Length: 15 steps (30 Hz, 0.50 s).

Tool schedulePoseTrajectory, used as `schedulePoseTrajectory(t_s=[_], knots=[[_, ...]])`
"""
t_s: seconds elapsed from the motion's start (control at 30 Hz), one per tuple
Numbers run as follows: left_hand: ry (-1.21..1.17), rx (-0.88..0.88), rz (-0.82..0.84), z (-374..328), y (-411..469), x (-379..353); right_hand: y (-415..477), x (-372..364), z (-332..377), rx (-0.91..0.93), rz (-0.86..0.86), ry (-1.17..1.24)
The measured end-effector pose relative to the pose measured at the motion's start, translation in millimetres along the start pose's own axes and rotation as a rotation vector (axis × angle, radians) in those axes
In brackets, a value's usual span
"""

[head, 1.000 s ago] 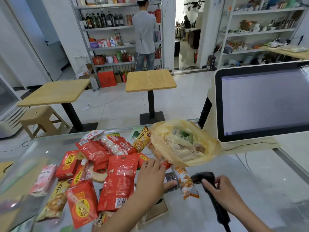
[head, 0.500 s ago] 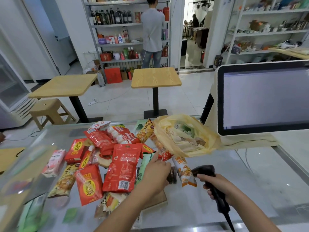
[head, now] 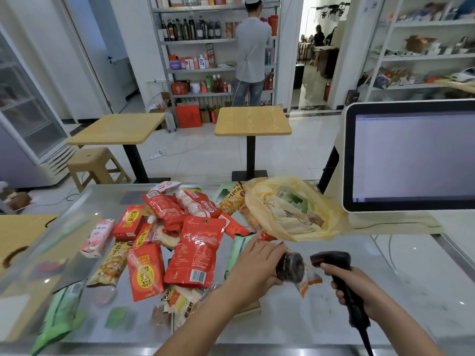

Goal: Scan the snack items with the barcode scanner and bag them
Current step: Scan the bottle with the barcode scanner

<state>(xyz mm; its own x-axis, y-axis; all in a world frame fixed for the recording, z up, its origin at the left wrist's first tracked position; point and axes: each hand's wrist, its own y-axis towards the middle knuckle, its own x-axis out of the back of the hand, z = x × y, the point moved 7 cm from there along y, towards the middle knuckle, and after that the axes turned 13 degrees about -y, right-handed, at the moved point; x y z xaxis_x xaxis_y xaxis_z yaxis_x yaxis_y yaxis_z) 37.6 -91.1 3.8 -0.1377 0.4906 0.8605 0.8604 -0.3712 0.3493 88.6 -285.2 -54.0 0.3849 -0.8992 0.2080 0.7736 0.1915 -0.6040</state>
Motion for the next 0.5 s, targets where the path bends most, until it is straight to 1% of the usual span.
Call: schedulePoseTrajectory(t_s=[0.07,0.1,0.17,0.23,0.33,0.4,0.43,0.47,0.5], knots=[[-0.158,0.082,-0.067,0,3,11,0,-1,2,0.012,0.011,-0.002],[-0.168,0.104,-0.094,0,4,14,0,-2,3,0.019,0.017,-0.003],[-0.098,0.124,-0.116,4,3,11,0,-7,5,0.036,0.028,-0.009],[-0.026,0.149,-0.095,13,-4,-3,0,-13,6,0.052,0.035,-0.015],[-0.017,0.168,-0.054,21,-14,-24,-1,-21,9,0.073,0.04,-0.02],[-0.016,0.183,-0.082,22,-17,-24,-2,-22,11,0.085,0.039,-0.011],[-0.084,0.204,-0.133,20,-17,-16,-2,-21,12,0.087,0.035,-0.005],[-0.217,0.269,-0.199,21,-17,-7,-2,-21,13,0.087,0.031,0.005],[-0.407,0.364,-0.269,22,-18,3,-2,-20,13,0.086,0.03,0.015]])
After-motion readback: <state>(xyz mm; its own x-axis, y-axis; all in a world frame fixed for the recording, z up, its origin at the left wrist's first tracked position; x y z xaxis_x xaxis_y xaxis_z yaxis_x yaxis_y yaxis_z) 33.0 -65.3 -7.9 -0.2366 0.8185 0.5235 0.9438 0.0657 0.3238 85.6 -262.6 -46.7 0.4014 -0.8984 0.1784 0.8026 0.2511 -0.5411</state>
